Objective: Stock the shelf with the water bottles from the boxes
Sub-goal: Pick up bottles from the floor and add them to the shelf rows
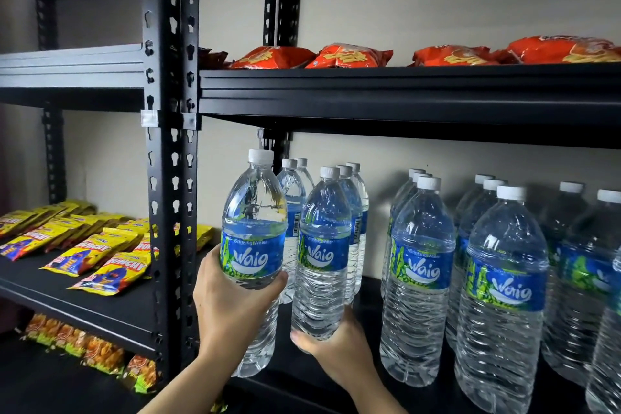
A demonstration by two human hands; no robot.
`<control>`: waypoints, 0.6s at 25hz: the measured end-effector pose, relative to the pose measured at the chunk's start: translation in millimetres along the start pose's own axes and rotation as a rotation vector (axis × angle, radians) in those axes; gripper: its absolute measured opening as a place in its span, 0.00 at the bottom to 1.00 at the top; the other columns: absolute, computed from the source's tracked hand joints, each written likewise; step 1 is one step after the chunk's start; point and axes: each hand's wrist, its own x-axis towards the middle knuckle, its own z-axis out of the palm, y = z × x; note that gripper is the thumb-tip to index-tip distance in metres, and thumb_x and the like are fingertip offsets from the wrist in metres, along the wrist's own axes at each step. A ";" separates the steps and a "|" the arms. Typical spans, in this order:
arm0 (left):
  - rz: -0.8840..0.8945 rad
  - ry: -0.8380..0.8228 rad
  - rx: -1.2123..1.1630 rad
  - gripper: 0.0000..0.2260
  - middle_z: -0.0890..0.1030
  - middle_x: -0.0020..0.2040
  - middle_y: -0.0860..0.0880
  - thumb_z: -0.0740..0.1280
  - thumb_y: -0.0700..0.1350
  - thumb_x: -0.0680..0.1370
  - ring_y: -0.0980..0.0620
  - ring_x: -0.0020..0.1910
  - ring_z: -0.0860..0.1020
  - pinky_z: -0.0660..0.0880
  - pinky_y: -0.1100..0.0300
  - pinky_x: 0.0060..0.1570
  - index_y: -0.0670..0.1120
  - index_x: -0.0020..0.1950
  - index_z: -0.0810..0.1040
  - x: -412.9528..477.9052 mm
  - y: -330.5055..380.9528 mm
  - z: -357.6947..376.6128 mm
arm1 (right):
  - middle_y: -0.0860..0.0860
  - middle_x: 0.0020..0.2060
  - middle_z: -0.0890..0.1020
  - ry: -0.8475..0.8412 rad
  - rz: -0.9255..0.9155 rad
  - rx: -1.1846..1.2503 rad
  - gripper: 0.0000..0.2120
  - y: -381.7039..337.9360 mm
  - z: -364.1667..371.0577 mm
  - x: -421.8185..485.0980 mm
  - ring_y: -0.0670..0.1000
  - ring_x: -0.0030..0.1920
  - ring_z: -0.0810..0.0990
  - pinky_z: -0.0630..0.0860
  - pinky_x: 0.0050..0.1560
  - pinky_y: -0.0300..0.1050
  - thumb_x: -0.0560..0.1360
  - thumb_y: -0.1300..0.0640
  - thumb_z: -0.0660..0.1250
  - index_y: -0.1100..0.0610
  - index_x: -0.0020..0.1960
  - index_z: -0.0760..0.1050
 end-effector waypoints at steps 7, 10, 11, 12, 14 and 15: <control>0.003 -0.006 0.046 0.37 0.78 0.56 0.50 0.82 0.56 0.59 0.49 0.59 0.74 0.71 0.52 0.60 0.47 0.63 0.73 4.3 -3.4 6.2 | 0.41 0.58 0.79 -0.003 0.042 -0.019 0.50 -3.7 -1.4 -0.6 0.45 0.58 0.78 0.76 0.60 0.47 0.50 0.22 0.71 0.44 0.66 0.67; 0.015 -0.009 0.041 0.37 0.77 0.55 0.50 0.82 0.56 0.59 0.50 0.58 0.74 0.71 0.55 0.59 0.47 0.63 0.73 3.2 -4.2 6.7 | 0.43 0.61 0.76 -0.029 0.034 -0.021 0.51 -5.8 -5.5 -2.9 0.47 0.62 0.75 0.74 0.63 0.48 0.51 0.23 0.71 0.44 0.69 0.64; 0.019 -0.008 0.041 0.37 0.77 0.55 0.50 0.82 0.56 0.59 0.50 0.58 0.74 0.71 0.54 0.59 0.47 0.64 0.73 3.0 -4.8 7.1 | 0.43 0.62 0.75 -0.037 0.035 -0.020 0.51 -6.1 -6.5 -3.7 0.47 0.63 0.74 0.73 0.63 0.48 0.52 0.23 0.71 0.43 0.69 0.63; 0.020 -0.005 0.043 0.38 0.77 0.56 0.50 0.82 0.56 0.59 0.50 0.58 0.74 0.72 0.53 0.59 0.46 0.64 0.73 3.1 -5.7 7.6 | 0.44 0.63 0.75 -0.049 0.033 -0.020 0.50 -6.7 -7.2 -4.4 0.48 0.64 0.74 0.73 0.64 0.48 0.53 0.24 0.71 0.43 0.69 0.63; 0.014 0.001 0.042 0.38 0.77 0.55 0.50 0.82 0.56 0.59 0.49 0.58 0.75 0.73 0.52 0.59 0.47 0.63 0.73 6.0 -8.8 9.9 | 0.45 0.64 0.74 -0.059 0.018 -0.024 0.49 -8.3 -8.9 -5.2 0.48 0.65 0.73 0.73 0.64 0.49 0.55 0.24 0.71 0.44 0.70 0.62; 0.012 0.004 0.040 0.37 0.77 0.54 0.50 0.82 0.56 0.59 0.49 0.57 0.75 0.74 0.51 0.59 0.47 0.63 0.73 8.8 -10.3 11.8 | 0.45 0.65 0.74 -0.064 0.012 -0.026 0.50 -8.1 -10.0 -4.9 0.49 0.66 0.72 0.72 0.65 0.49 0.55 0.25 0.71 0.45 0.71 0.61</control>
